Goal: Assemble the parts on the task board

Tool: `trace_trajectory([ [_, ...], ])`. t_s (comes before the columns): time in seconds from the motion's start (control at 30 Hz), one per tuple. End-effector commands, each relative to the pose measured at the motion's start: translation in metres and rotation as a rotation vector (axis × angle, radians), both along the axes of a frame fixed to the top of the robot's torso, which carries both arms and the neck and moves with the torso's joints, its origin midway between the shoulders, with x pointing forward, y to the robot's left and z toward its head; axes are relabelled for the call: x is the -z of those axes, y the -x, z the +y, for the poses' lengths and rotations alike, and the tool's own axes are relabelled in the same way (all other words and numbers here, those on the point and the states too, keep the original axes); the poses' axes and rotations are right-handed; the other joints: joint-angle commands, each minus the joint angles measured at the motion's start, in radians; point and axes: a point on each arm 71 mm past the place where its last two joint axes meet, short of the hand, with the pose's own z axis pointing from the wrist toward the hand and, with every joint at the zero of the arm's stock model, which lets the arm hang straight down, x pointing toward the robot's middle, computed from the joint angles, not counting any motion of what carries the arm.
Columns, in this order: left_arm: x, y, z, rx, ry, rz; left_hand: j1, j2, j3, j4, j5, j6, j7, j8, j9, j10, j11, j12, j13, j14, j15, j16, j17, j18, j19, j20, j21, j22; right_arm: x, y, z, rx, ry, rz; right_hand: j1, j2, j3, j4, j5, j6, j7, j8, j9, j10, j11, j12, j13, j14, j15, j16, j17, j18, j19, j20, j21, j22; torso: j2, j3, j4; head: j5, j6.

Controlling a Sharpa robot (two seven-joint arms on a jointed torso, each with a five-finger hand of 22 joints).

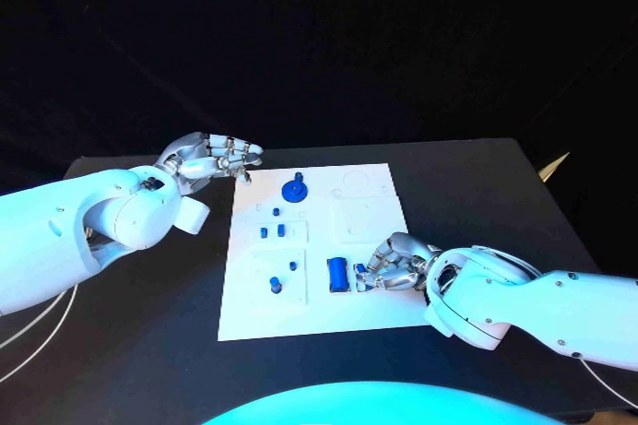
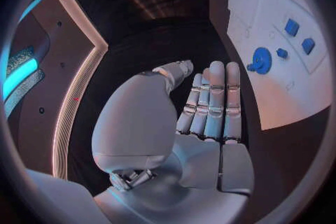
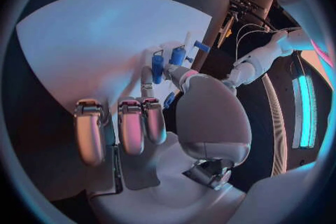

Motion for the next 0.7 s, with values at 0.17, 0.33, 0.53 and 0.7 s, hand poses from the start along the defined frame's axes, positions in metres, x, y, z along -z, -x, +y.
trace_trajectory([
  [0.17, -0.0005, 0.0012, -0.0028, 0.025, 0.011, 0.007, -0.001, 0.003, 0.004, 0.004, 0.004, -0.008, 0.002, 0.002, 0.001, -0.005, 0.0, 0.005, -0.001, -0.007, 0.003, -0.005, 0.001, 0.012, 0.003, 0.003, -0.004, -0.002, 0.0025, 0.0, 0.003, -0.026, 0.021, 0.014, -0.025, -0.006, -0.009, 0.008, -0.017, 0.008, 0.003, -0.005, 0.0, 0.085, -0.003, 0.0, 0.245, 0.104, -0.002, 0.004, 0.263, -0.011, 0.098, -0.003, -0.002, 0.259, -0.001, -0.0001, 0.0003, 0.002, -0.001],
  [0.33, -0.0005, 0.0013, -0.0029, 0.026, 0.011, 0.009, -0.001, 0.003, 0.004, 0.004, 0.004, -0.008, 0.002, 0.002, 0.001, -0.005, 0.0, 0.005, -0.001, -0.007, 0.003, -0.005, 0.001, 0.012, 0.003, 0.003, -0.004, -0.002, 0.0021, -0.0005, 0.0044, -0.034, 0.026, 0.004, -0.059, -0.019, -0.03, 0.021, -0.06, 0.014, 0.002, -0.003, 0.001, 0.085, -0.003, 0.0, 0.245, 0.104, -0.002, 0.004, 0.263, -0.011, 0.098, -0.003, -0.004, 0.259, 0.0, 0.0002, -0.0002, 0.003, -0.001],
  [0.53, -0.0003, 0.0014, -0.0028, 0.026, 0.01, 0.01, -0.001, 0.003, 0.004, 0.004, 0.004, -0.008, 0.002, 0.002, 0.001, -0.005, 0.0, 0.005, -0.001, -0.007, 0.003, -0.005, 0.001, 0.012, 0.003, 0.003, -0.004, -0.002, 0.0016, -0.0008, 0.0059, -0.04, 0.025, -0.006, -0.077, -0.027, -0.049, 0.028, -0.097, 0.015, 0.003, -0.004, 0.001, 0.085, -0.003, 0.0, 0.245, 0.104, -0.002, 0.004, 0.262, -0.011, 0.097, -0.003, -0.006, 0.258, 0.0, 0.0004, -0.0008, 0.003, -0.001],
  [0.7, -0.0001, 0.0016, -0.0029, 0.029, 0.009, 0.014, 0.0, 0.004, 0.005, 0.005, 0.005, -0.009, 0.002, 0.002, 0.001, -0.006, 0.001, 0.005, -0.002, -0.007, 0.003, -0.005, 0.001, 0.012, 0.003, 0.003, -0.004, -0.002, 0.0009, -0.001, 0.0065, -0.043, 0.024, -0.016, -0.107, -0.041, -0.09, 0.046, -0.022, 0.016, 0.001, -0.003, 0.004, 0.086, -0.003, 0.001, 0.246, 0.104, -0.002, 0.004, 0.263, -0.011, 0.097, -0.004, -0.006, 0.258, 0.0, 0.0005, -0.0002, 0.003, -0.001],
])
